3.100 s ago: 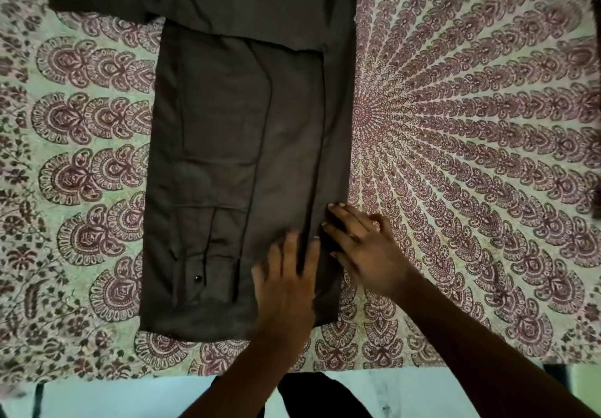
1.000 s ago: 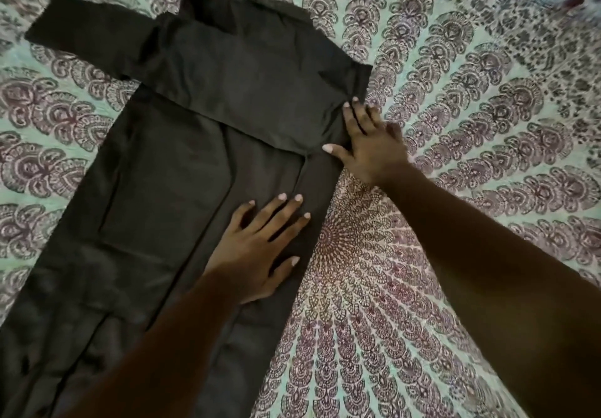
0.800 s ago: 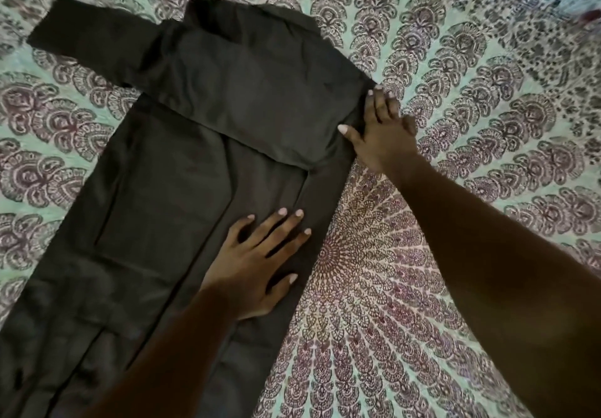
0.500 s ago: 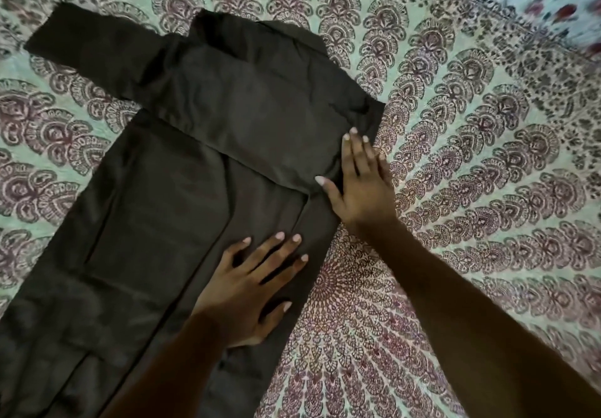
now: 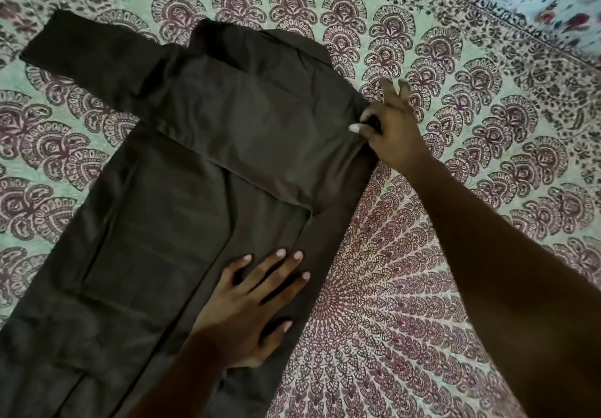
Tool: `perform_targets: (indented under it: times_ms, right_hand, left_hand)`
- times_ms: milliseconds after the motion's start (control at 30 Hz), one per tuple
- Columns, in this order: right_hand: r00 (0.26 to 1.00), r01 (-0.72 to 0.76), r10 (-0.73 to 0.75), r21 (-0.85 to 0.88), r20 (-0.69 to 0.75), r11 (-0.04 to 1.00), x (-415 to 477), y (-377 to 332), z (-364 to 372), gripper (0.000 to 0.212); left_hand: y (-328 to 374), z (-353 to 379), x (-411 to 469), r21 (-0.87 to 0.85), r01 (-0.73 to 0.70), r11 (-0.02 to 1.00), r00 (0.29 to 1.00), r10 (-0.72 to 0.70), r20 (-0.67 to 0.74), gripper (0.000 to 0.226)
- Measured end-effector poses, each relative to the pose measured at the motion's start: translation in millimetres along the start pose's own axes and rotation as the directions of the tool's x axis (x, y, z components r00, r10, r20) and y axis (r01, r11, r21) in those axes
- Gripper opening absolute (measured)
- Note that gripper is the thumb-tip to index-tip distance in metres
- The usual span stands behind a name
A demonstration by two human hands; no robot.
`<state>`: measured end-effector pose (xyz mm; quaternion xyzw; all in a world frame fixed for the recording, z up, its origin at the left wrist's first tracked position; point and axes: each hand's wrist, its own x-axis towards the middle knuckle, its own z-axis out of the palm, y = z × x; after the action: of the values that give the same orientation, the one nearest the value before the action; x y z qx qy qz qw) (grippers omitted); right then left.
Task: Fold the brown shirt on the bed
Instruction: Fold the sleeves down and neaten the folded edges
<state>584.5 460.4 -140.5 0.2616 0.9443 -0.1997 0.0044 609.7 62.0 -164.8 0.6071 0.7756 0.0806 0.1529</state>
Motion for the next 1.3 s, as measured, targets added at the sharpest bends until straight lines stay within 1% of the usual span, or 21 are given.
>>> perform_targets:
  times_ms: [67, 133, 233, 367, 433, 467, 533, 567, 633, 667, 700, 733, 767, 800, 900, 1033, 1100, 1133, 1200, 1233, 1300]
  right_hand:
    - [0.992, 0.029, -0.022, -0.054, 0.122, 0.998, 6, -5, -12, 0.029]
    - [0.981, 0.024, -0.006, -0.093, 0.192, 0.995, 12, -15, -22, 0.028]
    - [0.987, 0.017, -0.007, -0.060, 0.159, 0.998, 19, -31, -22, 0.025]
    - [0.997, -0.007, 0.016, -0.104, 0.082, 0.995, 22, -38, -7, 0.029]
    - [0.999, -0.033, 0.035, -0.107, 0.009, 0.994, 17, -33, 0, 0.038]
    - [0.997, -0.043, 0.035, -0.110, -0.073, 0.993, 11, -32, 3, 0.043]
    - [0.959, -0.062, 0.034, -0.092, -0.283, 0.994, -14, -35, 6, 0.040]
    - [0.932, -0.060, 0.029, -0.075, -0.362, 0.995, -32, -39, 10, 0.036]
    - [0.908, 0.001, -0.037, -0.087, -0.418, 0.996, -75, -44, 27, 0.034]
    - [0.912, 0.053, -0.100, -0.127, -0.399, 0.990, -97, -45, 38, 0.037]
    - [0.929, 0.091, -0.149, -0.182, -0.339, 0.979, -115, -45, 49, 0.045]
    - [0.963, 0.092, -0.146, -0.234, -0.227, 0.968, -128, -44, 57, 0.056]
    - [0.989, 0.067, -0.101, -0.278, -0.111, 0.958, -134, -42, 62, 0.066]
    - [0.998, 0.040, -0.055, -0.302, -0.042, 0.953, -133, -39, 62, 0.073]
    - [0.999, -0.042, 0.035, -0.295, -0.029, 0.955, -99, -25, 54, 0.081]
    - [0.974, -0.216, 0.228, -0.261, 0.014, 0.941, -37, -3, 37, 0.082]
    - [0.957, -0.287, 0.286, -0.239, -0.039, 0.928, -31, -7, 32, 0.084]
    - [0.955, -0.295, 0.281, -0.217, -0.095, 0.930, -36, -14, 30, 0.084]
    - [0.962, -0.238, 0.205, -0.187, -0.179, 0.953, -63, -34, 31, 0.081]
    - [0.971, -0.185, 0.152, -0.182, -0.184, 0.966, -83, -44, 36, 0.079]
    - [0.991, -0.089, 0.069, -0.186, -0.114, 0.978, -123, -57, 52, 0.077]
  left_hand:
    - [0, -1, -1, -0.005, 0.004, 1.000, 1.000, -0.004, -0.003, 0.083]
    - [0, -1, -1, -0.005, 0.000, 1.000, 1.000, 0.000, -0.005, 0.083]
    - [0, -2, 0, -0.008, 0.000, 1.000, 1.000, 0.000, 0.000, 0.083]
    - [0, -2, 0, -0.014, 0.000, 1.000, 1.000, 0.000, 0.005, 0.083]
    - [0, -2, 0, -0.018, 0.000, 1.000, 1.000, 0.001, 0.005, 0.082]
    - [0, -2, 0, -0.020, -0.001, 1.000, 1.000, 0.001, 0.006, 0.082]
    - [0, -2, -1, -0.025, 0.003, 1.000, 1.000, -0.003, 0.007, 0.082]
    - [0, -2, -1, -0.029, 0.004, 1.000, 1.000, -0.004, 0.006, 0.082]
    - [0, -1, -1, -0.040, 0.003, 0.999, 1.000, -0.002, 0.005, 0.082]
    - [0, -1, -1, -0.044, 0.003, 0.999, 1.000, -0.003, 0.004, 0.082]
    - [0, -1, 0, -0.047, 0.002, 0.999, 1.000, -0.002, 0.004, 0.083]
    - [0, -1, 0, -0.049, 0.002, 0.999, 1.000, -0.002, 0.003, 0.083]
    - [0, -1, 0, -0.049, 0.002, 0.999, 1.000, -0.002, 0.002, 0.083]
    - [0, -1, 0, -0.047, 0.001, 0.999, 1.000, -0.001, 0.002, 0.083]
    - [0, -2, 0, -0.035, 0.009, 0.999, 1.000, -0.009, 0.010, 0.083]
    - [1, -1, -1, -0.014, 0.009, 1.000, 1.000, -0.008, 0.015, 0.082]
    - [0, -1, -1, -0.007, 0.009, 1.000, 1.000, -0.008, 0.011, 0.082]
    - [0, -2, 0, -0.005, 0.009, 1.000, 1.000, -0.009, 0.011, 0.082]
    - [0, -2, 0, -0.001, 0.006, 1.000, 1.000, -0.006, 0.008, 0.082]
    - [0, -2, 1, 0.001, 0.006, 1.000, 1.000, -0.006, 0.005, 0.082]
    - [0, -1, 0, 0.007, 0.004, 1.000, 1.000, -0.004, -0.005, 0.082]
